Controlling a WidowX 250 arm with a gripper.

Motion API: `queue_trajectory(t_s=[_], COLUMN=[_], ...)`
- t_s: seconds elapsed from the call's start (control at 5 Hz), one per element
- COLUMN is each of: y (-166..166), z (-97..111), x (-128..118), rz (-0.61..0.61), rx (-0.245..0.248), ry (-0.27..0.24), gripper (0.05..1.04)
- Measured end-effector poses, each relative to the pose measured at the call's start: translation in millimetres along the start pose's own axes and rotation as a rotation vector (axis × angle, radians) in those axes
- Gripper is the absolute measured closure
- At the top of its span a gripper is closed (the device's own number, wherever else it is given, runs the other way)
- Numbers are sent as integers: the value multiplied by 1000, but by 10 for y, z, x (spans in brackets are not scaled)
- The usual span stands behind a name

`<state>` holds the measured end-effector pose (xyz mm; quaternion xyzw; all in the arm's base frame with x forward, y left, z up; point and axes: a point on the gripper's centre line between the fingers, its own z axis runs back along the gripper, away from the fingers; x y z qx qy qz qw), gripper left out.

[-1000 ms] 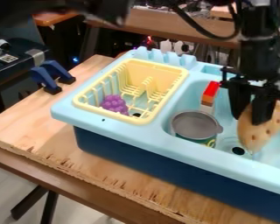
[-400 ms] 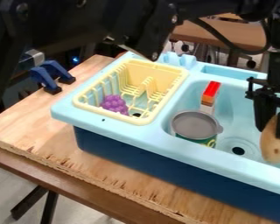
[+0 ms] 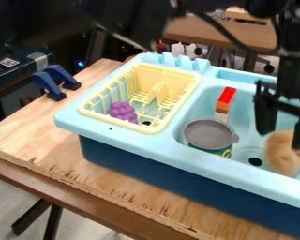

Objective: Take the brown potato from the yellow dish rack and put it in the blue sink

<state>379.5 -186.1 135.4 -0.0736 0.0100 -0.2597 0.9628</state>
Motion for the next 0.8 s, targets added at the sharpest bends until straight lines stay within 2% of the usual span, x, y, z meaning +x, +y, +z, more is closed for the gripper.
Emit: queue_trajectory(t_s=[0.2, 0.4, 0.6, 0.8], y=[-14, -15, -57, -10], z=[231, 256, 552, 752], x=[-31, -24, -114, -384], rz=[-4, -11, -14, 153], rx=[22, 26, 92, 297], ry=[-54, -67, -94, 44], gripper=[75, 77, 78, 79])
